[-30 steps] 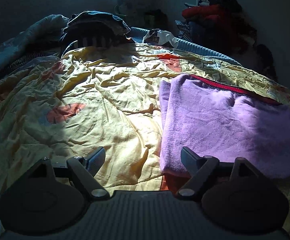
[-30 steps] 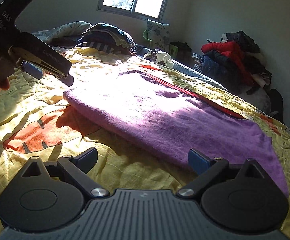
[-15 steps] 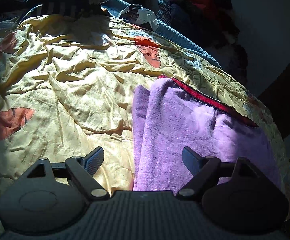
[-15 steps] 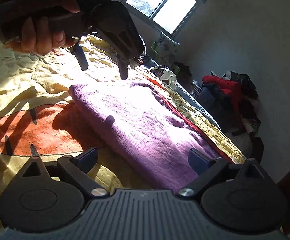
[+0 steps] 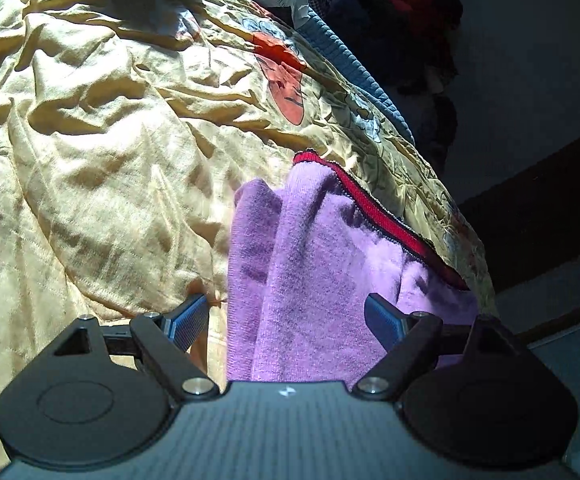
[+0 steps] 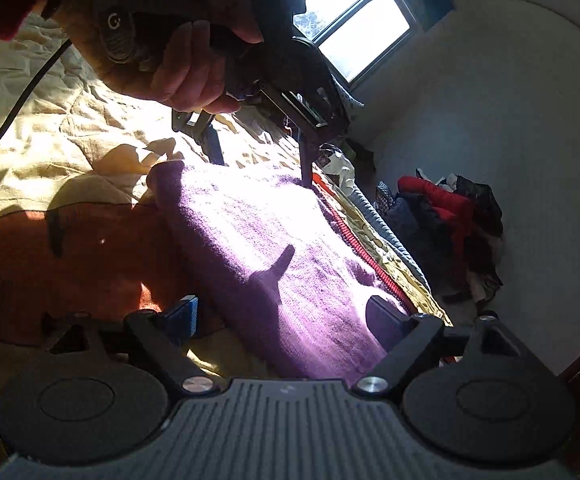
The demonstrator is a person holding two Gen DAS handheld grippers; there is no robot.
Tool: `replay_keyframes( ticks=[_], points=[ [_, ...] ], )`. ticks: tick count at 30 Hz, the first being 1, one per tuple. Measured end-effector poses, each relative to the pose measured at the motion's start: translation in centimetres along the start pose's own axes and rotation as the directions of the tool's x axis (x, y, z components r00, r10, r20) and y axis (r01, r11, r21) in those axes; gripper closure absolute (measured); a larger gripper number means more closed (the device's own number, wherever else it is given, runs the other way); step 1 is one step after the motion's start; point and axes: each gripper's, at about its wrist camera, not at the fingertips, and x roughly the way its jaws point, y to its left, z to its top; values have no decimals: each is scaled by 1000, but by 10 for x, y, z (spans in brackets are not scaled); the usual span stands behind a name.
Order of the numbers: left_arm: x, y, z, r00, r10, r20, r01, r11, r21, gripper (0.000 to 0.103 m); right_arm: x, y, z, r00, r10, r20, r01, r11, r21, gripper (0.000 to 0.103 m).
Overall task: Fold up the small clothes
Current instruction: 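Grasp the sweater side edge with the right gripper while the left gripper grasps beside it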
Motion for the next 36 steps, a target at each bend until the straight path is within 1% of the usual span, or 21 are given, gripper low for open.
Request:
replay_keyframes(
  ticks=[2,4,6,9,10,12,14,15,17,20,21,22,23,25,26,27,28,29,31,34,36],
  points=[
    [6,-1,5,1000,-27,5,27,1000,0,12,6,2,4,1000,-10,1,10,1000,3,21],
    [14,0,11,998,-62,-6,62,998,-6,12,13,3,8,1000,-23,4,23,1000,2,21],
    [20,0,16,996,-88,1,88,996,-20,12,19,5,12,1000,-24,9,24,1000,-2,23],
    [29,1,23,992,-129,2,129,991,-32,11,26,9,17,1000,-21,19,21,1000,-16,31],
    [31,1,24,990,-138,5,138,990,-34,11,29,11,19,1000,-17,22,18,1000,-21,35],
    [35,1,26,988,-152,6,152,988,-28,11,33,15,21,1000,-8,29,9,999,-35,45],
    [37,-3,26,986,-163,12,163,987,-1,11,37,19,23,1000,8,24,-7,999,-50,61],
    [39,-4,27,986,-168,9,168,986,11,11,39,22,24,1000,14,23,-13,998,-58,65],
    [42,-7,26,986,-167,12,167,986,22,12,40,23,25,999,32,21,-30,997,-65,75],
    [45,-12,25,988,-153,23,152,987,53,14,40,24,24,998,60,19,-59,996,-67,82],
    [46,-14,25,989,-145,26,143,988,65,21,40,23,24,997,68,19,-67,996,-64,82],
    [47,-15,24,991,-131,25,129,988,81,30,40,23,24,997,74,19,-73,995,-63,83],
    [48,-17,23,993,-119,21,116,989,89,35,41,23,25,997,80,19,-78,995,-65,83],
    [49,-19,21,996,-90,25,87,990,113,49,40,23,24,996,84,20,-82,994,-72,84],
    [48,-20,21,997,-76,27,72,990,121,52,40,22,24,996,87,19,-85,994,-74,84],
    [48,-21,20,998,-57,31,52,990,129,57,40,22,25,996,90,19,-88,993,-72,84],
    [48,-22,20,999,-43,32,38,990,136,66,40,22,25,995,94,19,-92,993,-68,84],
    [48,-22,19,999,-28,30,24,990,142,71,43,18,25,995,101,19,-100,993,-59,85],
    [47,-24,18,1000,-11,28,7,989,145,82,44,13,25,993,114,20,-113,993,-44,86],
    [44,-31,17,999,13,40,-20,986,166,87,44,6,25,990,137,25,-137,991,-5,89],
    [41,-37,15,998,33,52,-42,982,182,87,44,-2,25,987,160,31,-161,986,47,91]
  ],
)
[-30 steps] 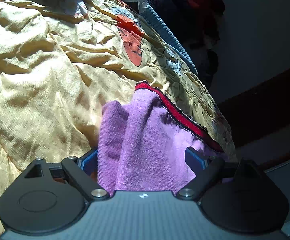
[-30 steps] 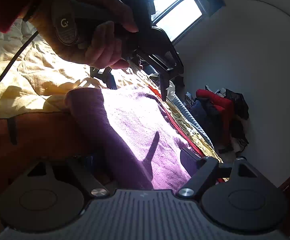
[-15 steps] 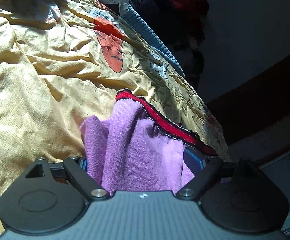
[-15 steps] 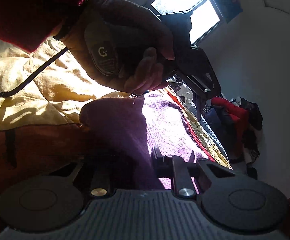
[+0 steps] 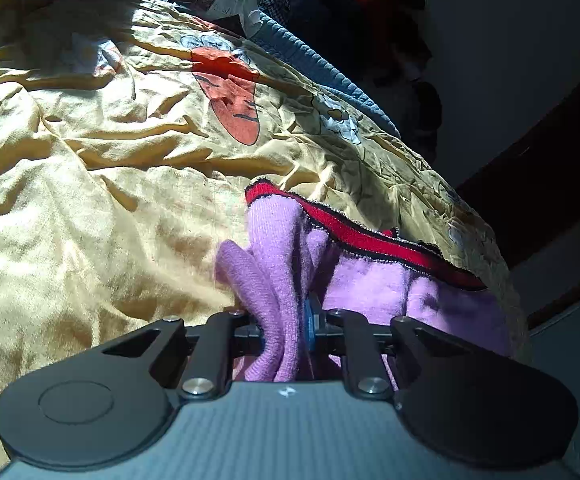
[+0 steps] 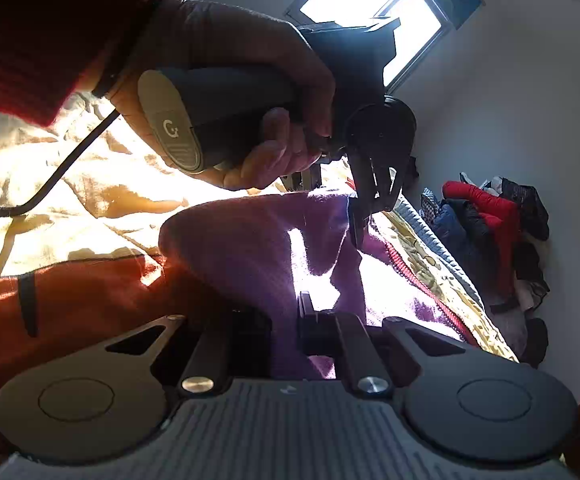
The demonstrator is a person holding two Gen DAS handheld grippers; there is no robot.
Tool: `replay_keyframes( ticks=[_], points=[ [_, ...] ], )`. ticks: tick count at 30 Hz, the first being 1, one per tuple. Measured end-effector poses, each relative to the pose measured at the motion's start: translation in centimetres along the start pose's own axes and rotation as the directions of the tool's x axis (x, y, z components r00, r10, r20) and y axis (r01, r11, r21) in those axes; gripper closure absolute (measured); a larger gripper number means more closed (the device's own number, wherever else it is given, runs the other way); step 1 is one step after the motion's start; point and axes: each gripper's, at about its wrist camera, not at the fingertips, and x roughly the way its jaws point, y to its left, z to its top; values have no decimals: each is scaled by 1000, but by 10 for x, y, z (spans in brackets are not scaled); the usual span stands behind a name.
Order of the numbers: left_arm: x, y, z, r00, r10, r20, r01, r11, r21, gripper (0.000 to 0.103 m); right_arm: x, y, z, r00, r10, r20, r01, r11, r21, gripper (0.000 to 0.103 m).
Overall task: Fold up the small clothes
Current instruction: 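Grasp the sweater side edge with the right gripper while the left gripper grasps beside it, then lift the side edge with both grippers and fold it over the sweater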
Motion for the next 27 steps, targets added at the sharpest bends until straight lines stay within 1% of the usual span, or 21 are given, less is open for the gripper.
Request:
replay_keyframes(
  ticks=[5,11,21,25,27],
  points=[
    [-9,-16,2,999,38,27,-39,999,19,88,-11,-24,1,998,37,43,-43,989,141,93],
    [-19,-39,7,995,80,56,-82,996,35,88,-27,-52,-2,994,35,101,-61,962,265,94],
    [-32,-83,13,991,104,89,-108,993,50,89,-48,-92,-25,989,31,143,-92,891,445,95],
    [-34,-105,12,989,109,103,-116,991,71,90,-56,-108,-37,987,22,159,-101,855,508,95],
    [-34,-118,10,987,117,112,-127,988,89,90,-61,-117,-45,986,19,165,-107,831,545,95]
  ],
)
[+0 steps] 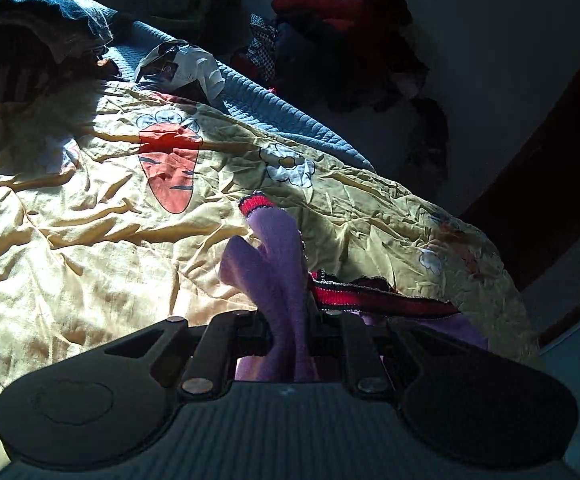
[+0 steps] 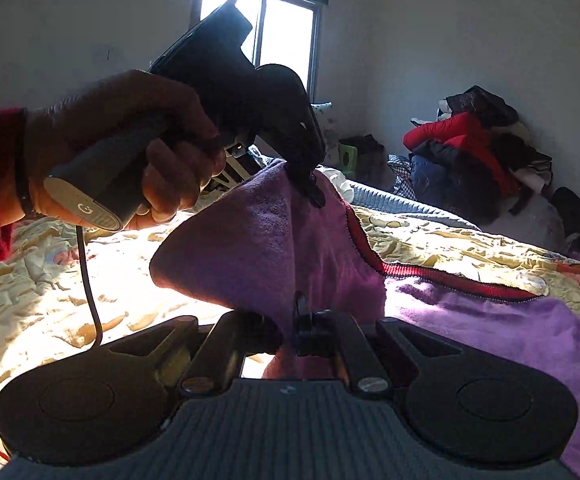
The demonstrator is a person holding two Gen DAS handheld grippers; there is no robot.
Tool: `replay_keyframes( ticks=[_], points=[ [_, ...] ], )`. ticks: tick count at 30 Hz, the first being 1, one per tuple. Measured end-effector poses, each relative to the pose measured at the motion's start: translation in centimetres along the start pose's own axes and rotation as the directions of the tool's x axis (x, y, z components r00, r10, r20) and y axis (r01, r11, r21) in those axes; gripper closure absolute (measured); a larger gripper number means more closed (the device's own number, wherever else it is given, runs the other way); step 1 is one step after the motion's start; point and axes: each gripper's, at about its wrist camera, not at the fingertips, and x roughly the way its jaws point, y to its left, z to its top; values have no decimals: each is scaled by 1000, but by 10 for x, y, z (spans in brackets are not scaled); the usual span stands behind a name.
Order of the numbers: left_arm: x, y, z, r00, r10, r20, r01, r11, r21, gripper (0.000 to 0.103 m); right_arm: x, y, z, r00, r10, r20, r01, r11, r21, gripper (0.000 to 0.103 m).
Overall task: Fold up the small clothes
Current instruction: 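Lift the side edge with both grippers and fold it over the sweater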
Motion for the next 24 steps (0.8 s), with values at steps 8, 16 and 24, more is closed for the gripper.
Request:
replay_keyframes(
  ticks=[8,16,24],
  points=[
    [1,-50,0,1000,5,8,-5,999,42,90,-21,-42,-6,1000,-15,20,12,990,143,95],
    [16,-112,-10,1000,8,2,-8,991,132,90,-43,-84,-19,999,-45,23,38,967,252,95],
    [35,-166,-25,1000,-20,-18,23,981,194,91,-59,-133,-38,999,-39,12,31,908,418,95]
  ],
)
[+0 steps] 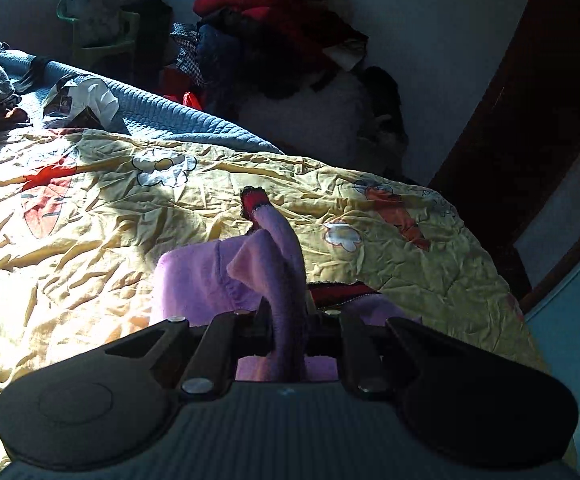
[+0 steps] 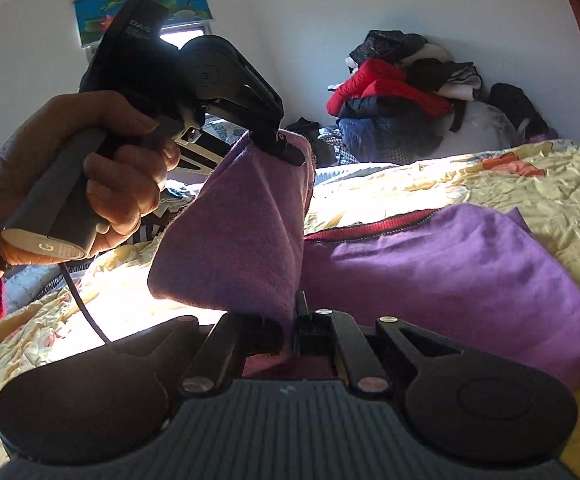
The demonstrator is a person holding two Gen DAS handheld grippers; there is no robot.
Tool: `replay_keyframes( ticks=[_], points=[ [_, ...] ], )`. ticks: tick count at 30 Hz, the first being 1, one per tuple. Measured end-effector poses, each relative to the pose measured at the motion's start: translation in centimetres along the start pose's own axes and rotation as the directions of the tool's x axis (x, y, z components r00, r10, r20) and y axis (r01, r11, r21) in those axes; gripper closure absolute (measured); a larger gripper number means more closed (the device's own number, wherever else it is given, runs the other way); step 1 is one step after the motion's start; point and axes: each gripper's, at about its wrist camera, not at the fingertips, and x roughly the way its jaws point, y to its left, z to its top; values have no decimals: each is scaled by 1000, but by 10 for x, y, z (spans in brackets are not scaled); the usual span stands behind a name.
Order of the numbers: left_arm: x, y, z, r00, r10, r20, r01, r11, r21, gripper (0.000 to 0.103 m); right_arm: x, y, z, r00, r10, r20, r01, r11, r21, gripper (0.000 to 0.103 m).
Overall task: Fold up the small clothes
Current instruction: 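Lift the side edge with both grippers and fold it over the sweater, then lower the folded side onto the sweater and open both grippers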
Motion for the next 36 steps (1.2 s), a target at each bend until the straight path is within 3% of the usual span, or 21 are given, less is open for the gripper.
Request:
replay_keyframes(
  ticks=[16,36],
  points=[
    [73,-91,-23,995,-16,-100,26,995,100,92,-22,-88,-10,998,-55,-9,55,967,248,95],
    [109,-117,-39,990,9,-140,8,993,119,92,-15,-133,-26,1000,-3,-28,16,883,469,95]
  ],
)
